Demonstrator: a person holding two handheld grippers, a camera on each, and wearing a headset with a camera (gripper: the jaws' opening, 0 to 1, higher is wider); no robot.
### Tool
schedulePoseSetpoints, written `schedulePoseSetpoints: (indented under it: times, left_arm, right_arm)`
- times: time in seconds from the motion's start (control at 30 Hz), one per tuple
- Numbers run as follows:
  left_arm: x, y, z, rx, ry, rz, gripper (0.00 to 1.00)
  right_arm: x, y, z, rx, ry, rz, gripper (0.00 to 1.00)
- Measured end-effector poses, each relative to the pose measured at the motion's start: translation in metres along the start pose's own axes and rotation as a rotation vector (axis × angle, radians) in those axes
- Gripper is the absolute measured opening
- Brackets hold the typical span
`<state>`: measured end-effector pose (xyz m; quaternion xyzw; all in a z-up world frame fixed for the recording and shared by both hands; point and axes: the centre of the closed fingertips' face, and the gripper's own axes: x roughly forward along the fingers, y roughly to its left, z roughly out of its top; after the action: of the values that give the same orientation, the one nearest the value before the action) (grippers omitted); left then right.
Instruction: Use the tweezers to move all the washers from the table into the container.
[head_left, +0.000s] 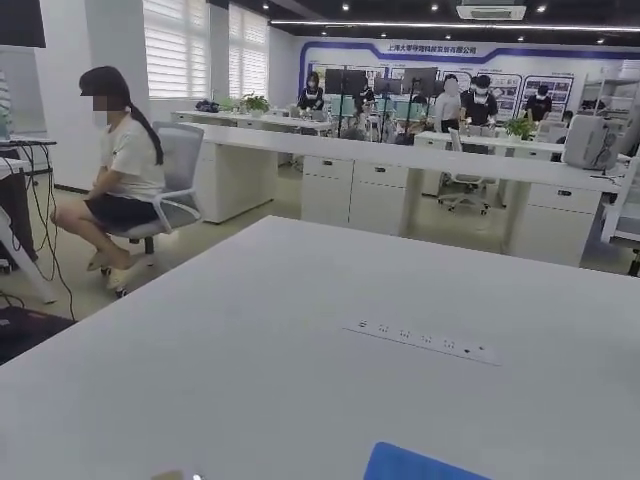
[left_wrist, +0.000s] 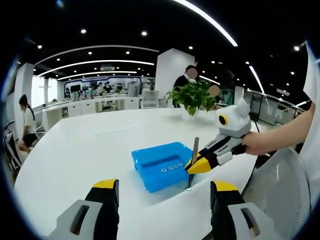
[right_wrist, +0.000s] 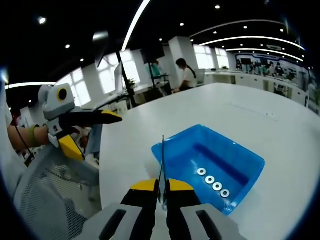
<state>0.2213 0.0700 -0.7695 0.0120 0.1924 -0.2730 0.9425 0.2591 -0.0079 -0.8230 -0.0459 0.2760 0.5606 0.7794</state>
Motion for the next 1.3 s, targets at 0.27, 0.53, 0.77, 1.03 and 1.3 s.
schedulePoseSetpoints:
  times: [0.27, 0.53, 0.77, 1.03, 1.3]
  left_arm:
    - [0.000, -0.001, 0.000, 0.001, 0.001, -0.003, 0.75]
    - [0.000, 0.000, 0.000, 0.002, 0.002, -0.001, 0.75]
    - [0.000, -0.001, 0.000, 0.002, 0.001, -0.002, 0.75]
    - [0.000, -0.001, 0.000, 0.003, 0.001, -0.004, 0.75]
    - [0.000, 0.000, 0.000, -0.010, -0.001, -0.004, 0.75]
  right_arm:
    - [0.000, -0.003, -0.006, 0.000, 0.013, -0.007, 0.03]
    - [0.003, 0.000, -0.009, -0.024, 0.026, -0.005, 0.03]
    - [0.003, 0.000, -0.009, -0.054, 0.029, -0.001, 0.03]
    - [0.003, 0.004, -0.011, -0.063, 0.031, 0.010, 0.04]
    - [0.002, 0.012, -0.015, -0.149, 0.022, -0.021, 0.02]
